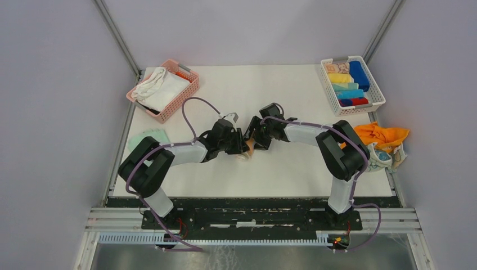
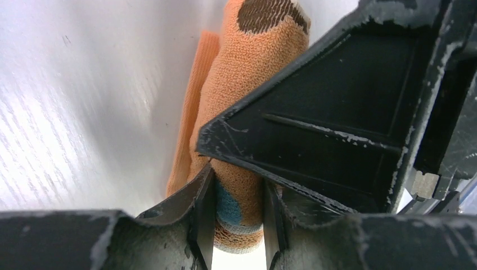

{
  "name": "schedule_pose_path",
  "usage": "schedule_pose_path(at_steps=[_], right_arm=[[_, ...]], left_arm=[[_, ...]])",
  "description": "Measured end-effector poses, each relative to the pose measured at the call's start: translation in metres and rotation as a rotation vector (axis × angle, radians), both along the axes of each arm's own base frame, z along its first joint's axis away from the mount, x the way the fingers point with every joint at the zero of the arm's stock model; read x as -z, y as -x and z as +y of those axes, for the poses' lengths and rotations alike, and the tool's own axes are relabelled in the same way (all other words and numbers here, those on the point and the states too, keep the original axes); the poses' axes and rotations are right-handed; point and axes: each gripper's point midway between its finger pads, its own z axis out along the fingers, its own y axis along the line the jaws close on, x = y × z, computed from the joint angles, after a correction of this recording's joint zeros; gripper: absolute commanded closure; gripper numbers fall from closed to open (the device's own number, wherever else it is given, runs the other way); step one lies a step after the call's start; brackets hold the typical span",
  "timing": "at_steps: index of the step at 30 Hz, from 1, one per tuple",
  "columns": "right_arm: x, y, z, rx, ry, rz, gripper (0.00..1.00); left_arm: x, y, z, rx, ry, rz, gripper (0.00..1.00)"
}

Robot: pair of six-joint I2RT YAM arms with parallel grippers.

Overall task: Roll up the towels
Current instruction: Roll the towel at the center of the board.

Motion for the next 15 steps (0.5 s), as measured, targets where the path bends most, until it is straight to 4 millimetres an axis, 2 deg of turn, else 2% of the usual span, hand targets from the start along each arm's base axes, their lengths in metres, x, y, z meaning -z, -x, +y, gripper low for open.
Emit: schedule_pose_path(at_steps=[9, 12, 15], right_arm=[[0.007, -0.001, 0.013, -0.021, -0.042, 0.028, 0.39], [0.009, -0.002, 0.016, -0.034, -0.042, 0.032, 0.46], [0.011, -0.002, 0.017, -0.048, -0.039, 0.032, 0.6]], left_arm=[[0.002, 0.003, -0.005, -0.026, 0.045, 0.011, 0.58], [0.002, 0.003, -0.006, -0.035, 0.051, 0.011, 0.54], [0.002, 0.003, -0.008, -0.04, 0.045, 0.0, 0.51]])
